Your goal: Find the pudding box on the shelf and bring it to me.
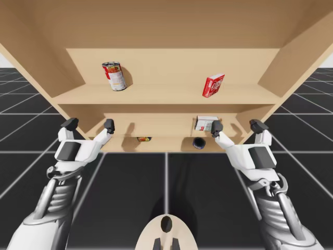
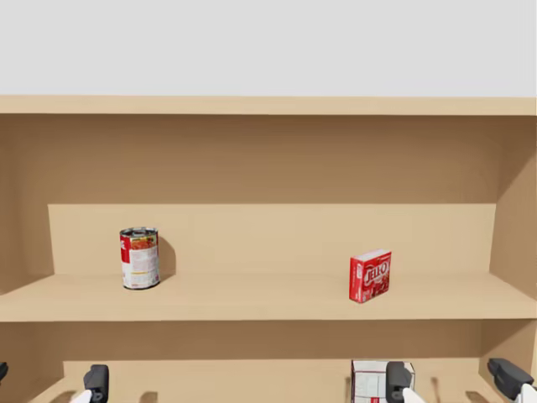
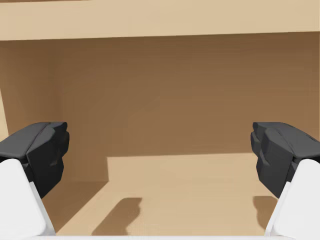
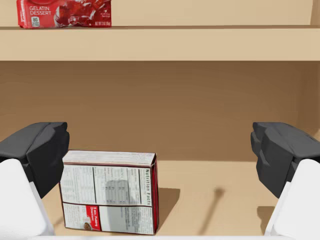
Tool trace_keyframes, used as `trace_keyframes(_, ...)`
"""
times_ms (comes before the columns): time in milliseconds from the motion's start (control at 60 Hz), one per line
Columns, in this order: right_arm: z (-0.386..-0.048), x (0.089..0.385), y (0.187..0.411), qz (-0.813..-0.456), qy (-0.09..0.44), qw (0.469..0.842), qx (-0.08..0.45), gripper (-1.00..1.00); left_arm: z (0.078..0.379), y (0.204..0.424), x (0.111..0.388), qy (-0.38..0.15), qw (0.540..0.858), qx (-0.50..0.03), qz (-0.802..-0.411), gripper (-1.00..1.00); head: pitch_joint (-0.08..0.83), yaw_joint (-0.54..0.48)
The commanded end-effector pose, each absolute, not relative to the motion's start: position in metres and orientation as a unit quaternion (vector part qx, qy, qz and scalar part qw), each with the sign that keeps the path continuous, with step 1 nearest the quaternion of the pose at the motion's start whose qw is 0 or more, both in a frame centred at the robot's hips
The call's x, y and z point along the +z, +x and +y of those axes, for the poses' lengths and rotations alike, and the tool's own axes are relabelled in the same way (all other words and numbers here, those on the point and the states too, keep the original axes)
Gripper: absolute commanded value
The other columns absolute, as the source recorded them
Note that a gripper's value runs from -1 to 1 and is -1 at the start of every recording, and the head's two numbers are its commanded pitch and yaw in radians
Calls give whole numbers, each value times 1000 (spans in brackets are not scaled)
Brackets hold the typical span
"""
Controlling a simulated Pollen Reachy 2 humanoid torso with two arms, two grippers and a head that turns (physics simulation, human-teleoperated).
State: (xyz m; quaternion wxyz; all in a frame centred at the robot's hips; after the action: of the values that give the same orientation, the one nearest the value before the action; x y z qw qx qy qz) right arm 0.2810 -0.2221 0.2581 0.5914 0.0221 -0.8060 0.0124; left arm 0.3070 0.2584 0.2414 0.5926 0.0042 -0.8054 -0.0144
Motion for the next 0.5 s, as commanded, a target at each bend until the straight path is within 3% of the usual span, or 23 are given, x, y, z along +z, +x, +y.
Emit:
trace_keyframes(17, -217, 254, 278, -803, 19, 595, -13, -1000, 258, 307, 241, 8, 593, -18, -805, -1000, 0, -19)
trace_keyframes(167, -216, 255, 279, -801, 22, 599, 15, -1000, 258, 307, 240, 8, 593, -18, -805, -1000, 40, -19)
trace_keyframes(500, -217, 253, 283, -798, 24, 603, 8, -1000, 256, 308, 239, 11, 594, -27, -804, -1000, 271, -117)
